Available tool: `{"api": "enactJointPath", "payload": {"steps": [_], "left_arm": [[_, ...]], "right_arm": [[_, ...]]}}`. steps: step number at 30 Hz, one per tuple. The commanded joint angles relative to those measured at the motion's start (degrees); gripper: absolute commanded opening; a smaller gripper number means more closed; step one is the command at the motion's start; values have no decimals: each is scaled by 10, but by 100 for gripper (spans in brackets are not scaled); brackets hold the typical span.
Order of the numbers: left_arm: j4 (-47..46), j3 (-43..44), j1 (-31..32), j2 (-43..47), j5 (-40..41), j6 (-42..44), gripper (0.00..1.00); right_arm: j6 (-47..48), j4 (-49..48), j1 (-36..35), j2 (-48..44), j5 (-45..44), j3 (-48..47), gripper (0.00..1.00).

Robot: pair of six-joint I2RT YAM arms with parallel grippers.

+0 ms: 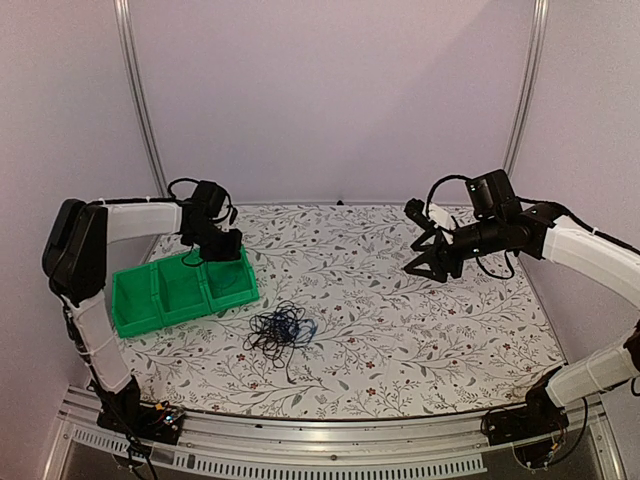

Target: Untangle the cables

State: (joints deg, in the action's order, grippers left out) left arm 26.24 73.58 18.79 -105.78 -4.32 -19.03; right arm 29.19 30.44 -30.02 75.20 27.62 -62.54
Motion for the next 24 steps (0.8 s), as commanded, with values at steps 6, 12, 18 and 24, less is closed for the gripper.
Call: {"api": "enactJointPath", "payload": {"steps": [6,12,18,24], "left_arm": [[22,10,13,-9,-23,-17,1],[42,4,25,53,-19,-7,29],[114,12,28,133,4,2,40],[104,1,19,193,42,-13,45]], "right_arm": [[3,1,4,-11,2,9,64],[3,0,4,-7,6,6,64],[3,0,4,2,10,-3,64],[0,-4,4,12,23,-12,64]]}}
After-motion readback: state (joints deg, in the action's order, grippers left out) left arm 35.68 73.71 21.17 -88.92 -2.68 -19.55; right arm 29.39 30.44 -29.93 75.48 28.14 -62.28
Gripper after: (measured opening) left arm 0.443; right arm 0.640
